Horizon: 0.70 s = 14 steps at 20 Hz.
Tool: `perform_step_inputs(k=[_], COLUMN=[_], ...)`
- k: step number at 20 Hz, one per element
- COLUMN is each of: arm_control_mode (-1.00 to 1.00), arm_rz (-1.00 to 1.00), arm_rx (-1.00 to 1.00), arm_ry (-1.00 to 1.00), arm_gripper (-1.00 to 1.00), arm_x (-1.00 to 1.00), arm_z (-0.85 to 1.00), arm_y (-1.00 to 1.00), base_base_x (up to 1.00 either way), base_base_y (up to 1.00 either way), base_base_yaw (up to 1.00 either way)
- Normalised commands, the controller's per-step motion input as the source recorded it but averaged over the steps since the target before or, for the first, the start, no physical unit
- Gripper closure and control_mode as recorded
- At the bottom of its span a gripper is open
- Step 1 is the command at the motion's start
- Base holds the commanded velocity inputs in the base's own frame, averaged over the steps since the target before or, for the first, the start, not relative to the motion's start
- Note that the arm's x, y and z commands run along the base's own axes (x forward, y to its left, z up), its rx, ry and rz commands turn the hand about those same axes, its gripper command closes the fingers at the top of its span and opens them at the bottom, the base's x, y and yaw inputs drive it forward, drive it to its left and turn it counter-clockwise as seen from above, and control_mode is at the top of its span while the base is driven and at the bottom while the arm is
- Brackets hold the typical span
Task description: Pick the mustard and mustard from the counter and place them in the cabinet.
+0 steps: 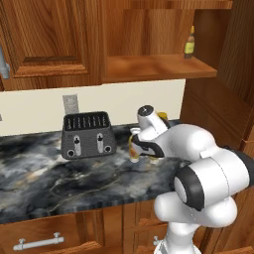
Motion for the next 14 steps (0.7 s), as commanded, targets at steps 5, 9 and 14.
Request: perform_step_inputs(k=[5, 9, 14], arm_control_mode=[-1.0, -1.0, -1.0], arm_rz=[0.0, 0.07, 0.14], arm_rx=[-0.09, -0.04, 0.0], arm_ry=[-0.09, -0.09, -0.04], arm_gripper=[1.0, 1.0, 1.0], arm_x=[-0.18, -0.19, -0.18], arm_z=[0.07, 0.48, 0.55], arm_y=[0.0, 0.0, 0.0], base_base_x=[0.0, 0.0, 0.0], base_base_y=[0.0, 0.0, 0.0], base_base_yaw=[0.0, 0.0, 0.0])
